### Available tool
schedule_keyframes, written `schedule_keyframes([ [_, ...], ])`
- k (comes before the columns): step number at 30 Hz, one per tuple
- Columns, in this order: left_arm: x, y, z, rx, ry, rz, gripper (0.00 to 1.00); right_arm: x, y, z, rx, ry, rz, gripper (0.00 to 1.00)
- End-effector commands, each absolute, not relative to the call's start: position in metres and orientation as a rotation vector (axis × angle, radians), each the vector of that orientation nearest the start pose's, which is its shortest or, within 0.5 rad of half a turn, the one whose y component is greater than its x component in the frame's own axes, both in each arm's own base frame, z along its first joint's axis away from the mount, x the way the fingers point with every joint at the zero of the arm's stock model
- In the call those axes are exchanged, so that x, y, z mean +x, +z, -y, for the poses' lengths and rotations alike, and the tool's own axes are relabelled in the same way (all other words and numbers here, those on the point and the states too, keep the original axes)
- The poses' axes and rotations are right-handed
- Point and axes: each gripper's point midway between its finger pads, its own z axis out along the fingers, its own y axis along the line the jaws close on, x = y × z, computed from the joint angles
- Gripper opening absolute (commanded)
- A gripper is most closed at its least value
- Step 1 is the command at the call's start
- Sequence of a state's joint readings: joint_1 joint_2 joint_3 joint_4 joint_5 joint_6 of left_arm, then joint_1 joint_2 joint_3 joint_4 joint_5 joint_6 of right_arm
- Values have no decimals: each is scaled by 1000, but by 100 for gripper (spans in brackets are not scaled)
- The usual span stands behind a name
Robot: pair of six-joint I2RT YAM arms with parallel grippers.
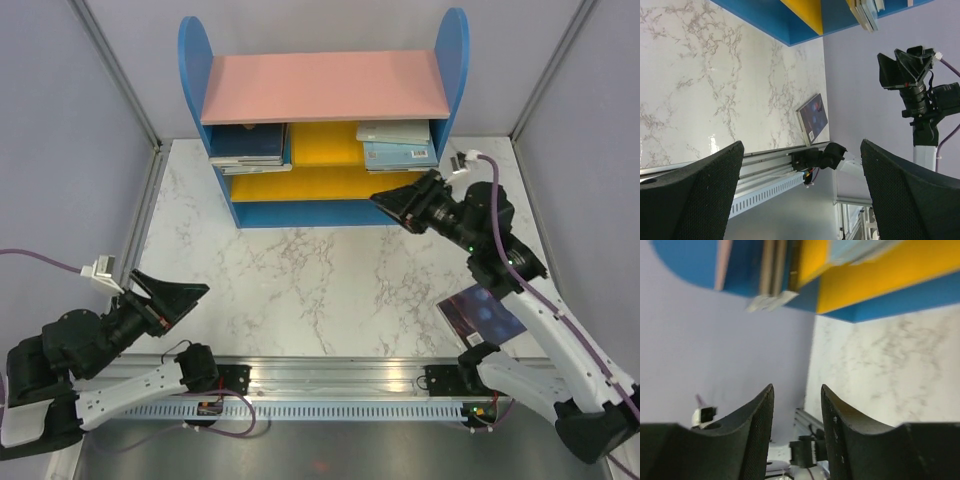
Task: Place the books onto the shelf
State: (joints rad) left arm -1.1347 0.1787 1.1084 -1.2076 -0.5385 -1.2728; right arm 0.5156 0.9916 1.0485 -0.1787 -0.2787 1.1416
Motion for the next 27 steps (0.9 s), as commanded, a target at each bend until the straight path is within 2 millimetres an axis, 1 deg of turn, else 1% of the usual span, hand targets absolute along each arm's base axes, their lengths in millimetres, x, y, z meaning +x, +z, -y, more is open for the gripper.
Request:
schedule_keyframes([
  [1, 93, 327, 70, -460, -1155, -1906, 100, 253, 267, -179, 594, 1031, -2167, 48],
  [2, 93, 324, 74, -442, -1148, -1920, 100, 252, 257, -161, 659, 950, -2188, 48],
  [3, 93, 324, 76, -435, -1149, -1925, 100, 252, 238, -131, 780, 813, -2220, 48],
  [5, 93, 322, 83, -410, -1152, -1940, 100, 255, 223, -111, 876, 762, -2235, 46],
  [6, 92, 321, 86, -399, -1157, -1947, 100, 259, 207, -93, 984, 727, -2231, 45],
  [7, 92, 321, 91, -391, -1164, -1950, 100, 262, 201, -90, 1049, 754, -2234, 42],
  [8, 91, 317, 97, -368, -1161, -1975, 100, 268, 189, -84, 1115, 736, -2249, 40],
  [10, 90, 312, 105, -349, -1163, -2002, 100, 283, 180, -62, 1205, 684, -2216, 37],
  [11, 89, 310, 113, -330, -1173, -2024, 100, 295, 179, -55, 1220, 654, -2216, 36],
  [13, 87, 307, 120, -313, -1183, -2045, 99, 308, 176, -23, 1262, 526, -2187, 36],
  [14, 85, 304, 125, -304, -1193, -2068, 98, 311, 172, 4, 1311, 428, -2197, 36],
  [16, 83, 301, 129, -300, -1206, -2082, 98, 311, 166, 38, 1379, 316, -2182, 36],
  [17, 81, 300, 131, -296, -1219, -2092, 98, 307, 158, 73, 1456, 236, -2154, 35],
  [19, 79, 299, 132, -297, -1234, -2100, 98, 299, 150, 105, 1532, 175, -2131, 34],
  [20, 77, 297, 133, -297, -1242, -2107, 98, 294, 142, 124, 1555, 117, -2144, 34],
  [21, 77, 297, 132, -299, -1249, -2106, 98, 283, 136, 146, 1636, 66, -2111, 34],
  [22, 75, 295, 134, -293, -1256, -2117, 98, 280, 120, 156, 1685, 25, -2138, 34],
  [23, 74, 294, 134, -293, -1262, -2121, 98, 276, 116, 169, 1719, -26, -2132, 32],
  [25, 71, 290, 136, -288, -1274, -2138, 98, 269, 101, 180, 1792, -75, -2131, 30],
  [26, 70, 290, 136, -285, -1279, -2141, 97, 262, 89, 184, 1835, -105, -2139, 30],
  [27, 68, 289, 136, -284, -1282, -2148, 97, 255, 84, 195, 1866, -144, -2119, 30],
])
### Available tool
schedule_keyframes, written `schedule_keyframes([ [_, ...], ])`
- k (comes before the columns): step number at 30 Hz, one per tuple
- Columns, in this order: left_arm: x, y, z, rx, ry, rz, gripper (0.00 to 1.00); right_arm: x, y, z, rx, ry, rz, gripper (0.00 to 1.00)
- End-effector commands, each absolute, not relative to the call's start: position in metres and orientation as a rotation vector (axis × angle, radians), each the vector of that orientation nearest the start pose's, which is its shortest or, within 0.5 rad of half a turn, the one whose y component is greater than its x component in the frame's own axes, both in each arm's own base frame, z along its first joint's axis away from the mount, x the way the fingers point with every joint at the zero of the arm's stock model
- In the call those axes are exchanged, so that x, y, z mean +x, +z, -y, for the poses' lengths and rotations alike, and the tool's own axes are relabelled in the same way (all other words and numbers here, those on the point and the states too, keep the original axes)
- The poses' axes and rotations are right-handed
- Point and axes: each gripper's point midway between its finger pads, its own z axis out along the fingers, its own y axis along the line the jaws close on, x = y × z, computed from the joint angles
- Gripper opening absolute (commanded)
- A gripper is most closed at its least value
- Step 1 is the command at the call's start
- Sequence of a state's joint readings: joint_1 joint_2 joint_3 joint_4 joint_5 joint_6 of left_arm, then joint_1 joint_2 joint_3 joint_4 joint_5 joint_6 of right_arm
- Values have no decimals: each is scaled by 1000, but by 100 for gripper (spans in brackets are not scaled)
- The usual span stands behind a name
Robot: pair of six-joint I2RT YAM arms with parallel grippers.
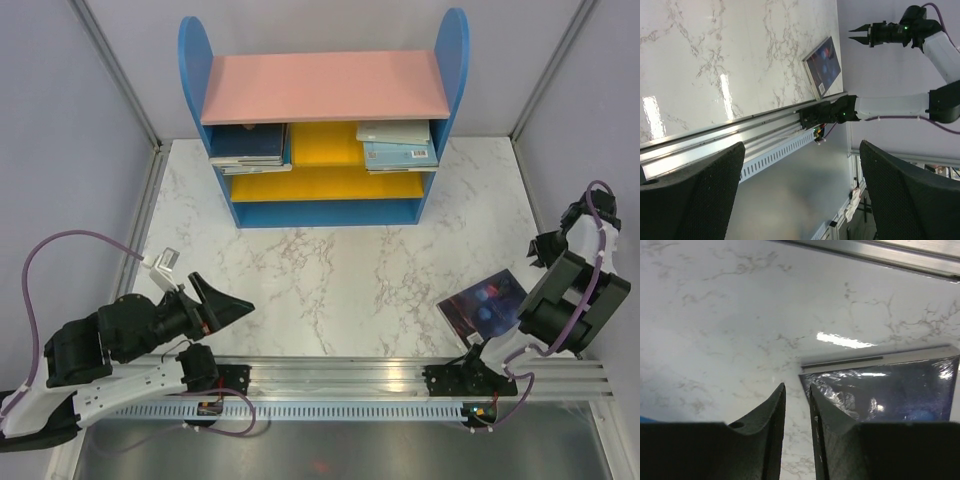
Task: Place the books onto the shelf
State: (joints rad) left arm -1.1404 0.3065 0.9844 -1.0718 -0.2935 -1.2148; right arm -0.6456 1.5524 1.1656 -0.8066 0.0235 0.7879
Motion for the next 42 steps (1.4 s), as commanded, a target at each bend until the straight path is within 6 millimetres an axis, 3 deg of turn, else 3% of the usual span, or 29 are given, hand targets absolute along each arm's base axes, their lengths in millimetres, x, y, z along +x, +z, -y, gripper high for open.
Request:
schedule_keyframes([
  [1, 67, 289, 137, -279, -1292, -2152, 97, 249, 76, 200, 1888, -173, -2136, 30],
  [6, 63, 288, 135, -278, -1300, -2166, 96, 218, 57, 226, 1858, -364, -2241, 30],
  [12, 60, 283, 134, -301, -1296, -2197, 95, 201, 26, 231, 1833, -399, -2330, 31],
  [19, 59, 283, 142, -282, -1266, -2258, 95, 188, -22, 199, 1871, -280, -2406, 32],
  [24, 62, 284, 147, -284, -1237, -2273, 94, 191, -37, 170, 1884, -89, -2402, 31],
  [26, 64, 283, 147, -292, -1226, -2274, 94, 189, -39, 150, 1885, -17, -2392, 31],
  [28, 66, 281, 146, -312, -1218, -2267, 94, 193, -36, 117, 1902, 146, -2369, 32],
  [30, 69, 279, 145, -331, -1207, -2262, 94, 211, -23, 79, 1883, 330, -2322, 32],
  [32, 70, 276, 144, -345, -1201, -2259, 94, 215, -18, 28, 1796, 415, -2402, 32],
  [33, 71, 274, 144, -357, -1196, -2260, 94, 223, -6, 14, 1729, 450, -2389, 33],
  [34, 72, 273, 144, -363, -1192, -2261, 94, 225, -1, -25, 1702, 504, -2430, 34],
  [36, 73, 271, 144, -371, -1185, -2261, 94, 232, 12, -64, 1617, 592, -2436, 35],
  [37, 74, 269, 144, -375, -1179, -2263, 94, 237, 24, -81, 1670, 648, -2365, 36],
  [38, 75, 268, 145, -380, -1177, -2262, 94, 233, 33, -123, 1507, 733, -2448, 37],
  [39, 76, 267, 146, -386, -1170, -2263, 94, 234, 42, -142, 1461, 806, -2439, 38],
  [40, 77, 266, 147, -388, -1167, -2262, 94, 235, 54, -174, 1347, 933, -2454, 38],
  [42, 79, 266, 150, -382, -1159, -2266, 94, 234, 57, -187, 1239, 960, -2510, 39],
])
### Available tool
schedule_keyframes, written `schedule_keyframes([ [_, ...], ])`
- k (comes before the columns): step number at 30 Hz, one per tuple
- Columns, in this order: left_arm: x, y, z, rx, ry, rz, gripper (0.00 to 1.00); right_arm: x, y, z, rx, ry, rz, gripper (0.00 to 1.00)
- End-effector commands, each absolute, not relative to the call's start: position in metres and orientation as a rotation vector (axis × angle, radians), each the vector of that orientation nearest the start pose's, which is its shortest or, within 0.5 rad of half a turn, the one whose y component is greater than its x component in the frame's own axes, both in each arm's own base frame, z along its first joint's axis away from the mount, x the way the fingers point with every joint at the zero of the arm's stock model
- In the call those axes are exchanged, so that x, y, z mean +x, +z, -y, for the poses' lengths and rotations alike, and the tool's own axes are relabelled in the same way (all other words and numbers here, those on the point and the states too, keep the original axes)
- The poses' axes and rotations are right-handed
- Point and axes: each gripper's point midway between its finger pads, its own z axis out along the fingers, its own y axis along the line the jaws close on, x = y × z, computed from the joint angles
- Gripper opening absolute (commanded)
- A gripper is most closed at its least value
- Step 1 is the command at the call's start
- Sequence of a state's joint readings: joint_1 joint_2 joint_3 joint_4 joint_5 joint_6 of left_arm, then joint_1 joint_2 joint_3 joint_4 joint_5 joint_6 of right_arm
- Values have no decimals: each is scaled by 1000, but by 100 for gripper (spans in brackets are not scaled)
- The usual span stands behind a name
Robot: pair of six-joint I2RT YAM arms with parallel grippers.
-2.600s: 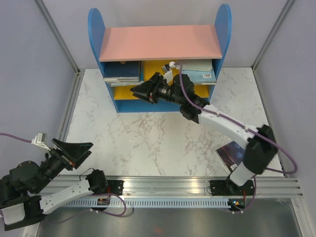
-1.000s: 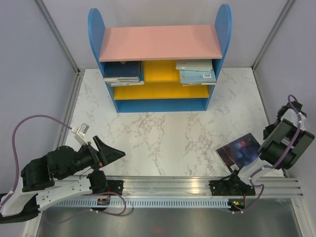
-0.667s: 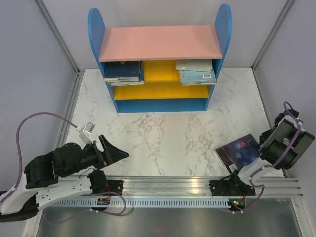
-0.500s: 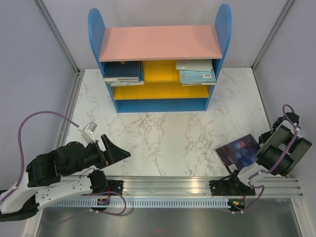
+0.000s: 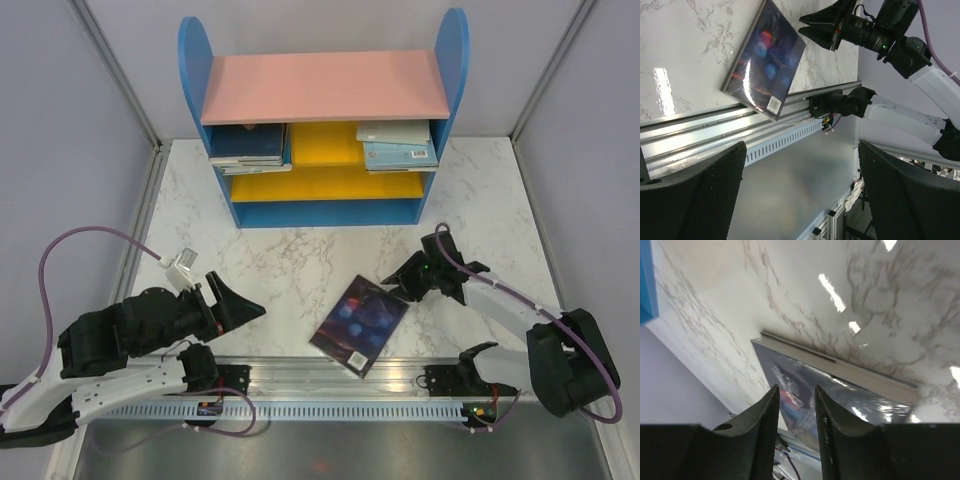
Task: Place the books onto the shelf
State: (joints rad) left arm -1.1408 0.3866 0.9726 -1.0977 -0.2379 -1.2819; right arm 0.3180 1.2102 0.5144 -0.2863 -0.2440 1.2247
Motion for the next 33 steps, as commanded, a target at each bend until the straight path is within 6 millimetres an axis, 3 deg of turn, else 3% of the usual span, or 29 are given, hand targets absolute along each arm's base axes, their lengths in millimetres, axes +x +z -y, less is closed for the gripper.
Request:
schedule_keyframes([
  [1, 79, 266, 152, -377, -1157, -2268, 94, 238, 66, -186, 1198, 911, -2531, 41],
  [3, 81, 262, 158, -356, -1137, -2284, 94, 241, 73, -176, 1047, 817, -2572, 43],
  [6, 82, 251, 163, -325, -1091, -2315, 95, 250, 103, -161, 931, 734, -2535, 48],
  [10, 84, 224, 166, -335, -1024, -2370, 95, 239, 122, -152, 870, 700, -2533, 54],
  [13, 83, 211, 177, -328, -1051, -2386, 95, 209, 105, -162, 862, 803, -2587, 59],
  [16, 80, 191, 190, -277, -1031, -2450, 98, 176, 85, -177, 863, 927, -2628, 73],
  [19, 83, 170, 199, -195, -904, -2531, 100, 151, 73, -192, 836, 995, -2647, 88],
  [21, 93, 157, 206, -90, -797, -2557, 100, 138, 69, -200, 795, 1013, -2660, 91],
  [27, 143, 144, 213, -56, -890, -2527, 100, 122, 47, -212, 733, 996, -2706, 93],
  [33, 161, 102, 223, -3, -976, -2591, 100, 116, 22, -217, 772, 1020, -2690, 93],
])
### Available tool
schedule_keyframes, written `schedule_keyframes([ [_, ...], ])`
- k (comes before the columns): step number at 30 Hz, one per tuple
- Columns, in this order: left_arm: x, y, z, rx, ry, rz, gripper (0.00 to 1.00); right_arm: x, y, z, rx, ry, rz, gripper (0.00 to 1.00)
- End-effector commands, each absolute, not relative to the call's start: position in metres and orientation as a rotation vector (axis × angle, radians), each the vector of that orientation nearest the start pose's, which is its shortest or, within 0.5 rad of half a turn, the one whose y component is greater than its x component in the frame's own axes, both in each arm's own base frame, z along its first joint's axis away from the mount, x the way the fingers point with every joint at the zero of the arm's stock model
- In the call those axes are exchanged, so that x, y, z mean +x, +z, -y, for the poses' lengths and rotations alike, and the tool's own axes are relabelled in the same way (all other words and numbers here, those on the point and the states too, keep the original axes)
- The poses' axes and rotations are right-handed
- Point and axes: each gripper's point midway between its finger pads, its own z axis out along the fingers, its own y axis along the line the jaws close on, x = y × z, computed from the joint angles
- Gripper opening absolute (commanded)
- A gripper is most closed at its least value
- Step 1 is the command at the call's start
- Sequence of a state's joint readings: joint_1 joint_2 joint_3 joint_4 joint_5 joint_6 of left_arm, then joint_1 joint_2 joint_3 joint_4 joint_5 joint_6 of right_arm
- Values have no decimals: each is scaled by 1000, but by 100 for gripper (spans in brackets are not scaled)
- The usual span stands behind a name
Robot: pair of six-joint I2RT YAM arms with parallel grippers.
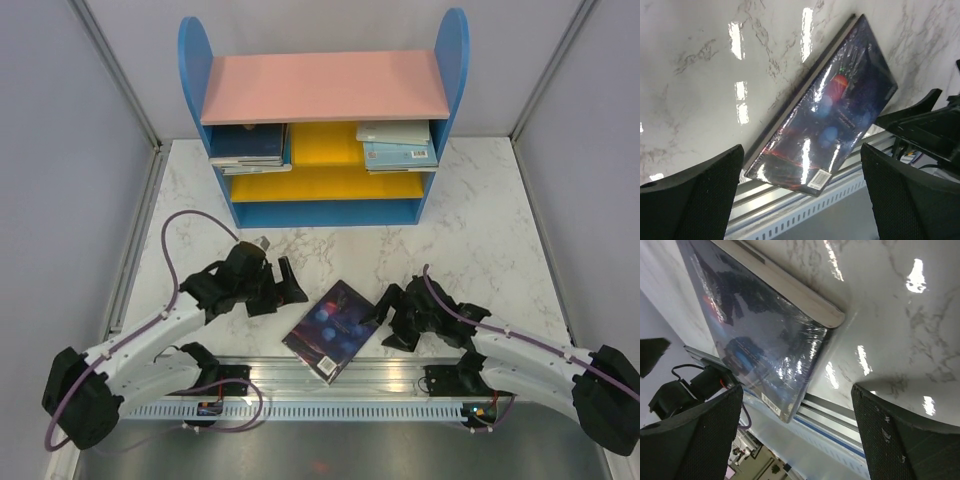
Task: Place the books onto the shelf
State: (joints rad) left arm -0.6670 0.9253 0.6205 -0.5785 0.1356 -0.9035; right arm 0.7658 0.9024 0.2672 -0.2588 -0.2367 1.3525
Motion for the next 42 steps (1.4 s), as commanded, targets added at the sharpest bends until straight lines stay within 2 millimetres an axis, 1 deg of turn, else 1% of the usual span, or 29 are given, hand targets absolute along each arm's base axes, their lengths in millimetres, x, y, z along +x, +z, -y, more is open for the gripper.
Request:
schedule_keyframes([
  [1, 161, 91, 227, 0, -982, -2621, 100, 118, 23, -219, 766, 1042, -2675, 93],
  [2, 157, 82, 228, -3, -998, -2643, 100, 117, 17, -218, 777, 1026, -2682, 93],
  [3, 159, 83, 236, 15, -1060, -2619, 100, 116, 11, -216, 799, 1014, -2682, 93],
  [4, 157, 78, 237, 13, -1075, -2627, 100, 119, 12, -220, 794, 1045, -2661, 93],
  [5, 152, 66, 236, -7, -1072, -2662, 100, 117, 5, -219, 810, 1024, -2673, 93],
  [6, 151, 62, 236, -11, -1080, -2667, 100, 117, 2, -219, 821, 1029, -2668, 93],
  [7, 151, 59, 237, -11, -1088, -2662, 100, 119, 3, -224, 821, 1056, -2649, 93],
  [11, 131, 35, 235, -66, -1153, -2728, 100, 114, -12, -230, 806, 1018, -2669, 93],
  [13, 124, 27, 235, -115, -1211, -2723, 100, 112, -12, -240, 785, 1064, -2652, 93],
  [14, 119, 25, 235, -131, -1244, -2727, 100, 108, -21, -240, 790, 1032, -2679, 93],
  [16, 114, 25, 236, -161, -1301, -2705, 100, 104, -19, -253, 750, 1096, -2669, 93],
  [17, 110, 24, 236, -201, -1344, -2694, 100, 102, -25, -254, 771, 1077, -2680, 93],
  [18, 108, 27, 236, -211, -1369, -2676, 100, 101, -21, -262, 744, 1125, -2666, 92],
  [20, 105, 27, 234, -245, -1383, -2668, 100, 103, -19, -270, 736, 1146, -2655, 92],
  [25, 104, 38, 232, -254, -1417, -2609, 99, 111, 3, -287, 659, 1232, -2592, 91],
  [26, 104, 39, 232, -256, -1424, -2599, 96, 114, 9, -293, 646, 1248, -2584, 91],
  [27, 103, 39, 231, -264, -1423, -2601, 79, 111, 6, -291, 628, 1217, -2609, 90],
  [29, 103, 43, 231, -261, -1431, -2589, 66, 112, 12, -292, 612, 1222, -2602, 90],
  [31, 101, 42, 229, -274, -1416, -2606, 26, 111, 11, -286, 618, 1193, -2609, 90],
  [32, 102, 43, 228, -282, -1404, -2603, 2, 109, 16, -283, 614, 1213, -2593, 90],
  [33, 102, 43, 227, -280, -1403, -2601, 2, 108, 14, -278, 624, 1192, -2597, 90],
  [34, 101, 44, 226, -284, -1403, -2600, 2, 110, 24, -278, 633, 1226, -2564, 91],
  [35, 101, 45, 226, -287, -1408, -2594, 2, 108, 23, -272, 644, 1219, -2563, 91],
  [37, 102, 53, 227, -284, -1435, -2561, 2, 106, 27, -266, 652, 1216, -2561, 91],
  [38, 102, 58, 228, -282, -1443, -2547, 2, 109, 45, -269, 623, 1279, -2512, 91],
  [39, 105, 68, 229, -270, -1465, -2508, 2, 112, 45, -263, 627, 1236, -2507, 92],
  [40, 109, 81, 231, -258, -1482, -2472, 2, 114, 55, -263, 612, 1246, -2482, 93],
  [41, 108, 81, 228, -280, -1456, -2493, 2, 120, 83, -267, 566, 1316, -2403, 93],
  [42, 111, 94, 229, -268, -1472, -2447, 2, 120, 89, -264, 559, 1306, -2395, 95],
])
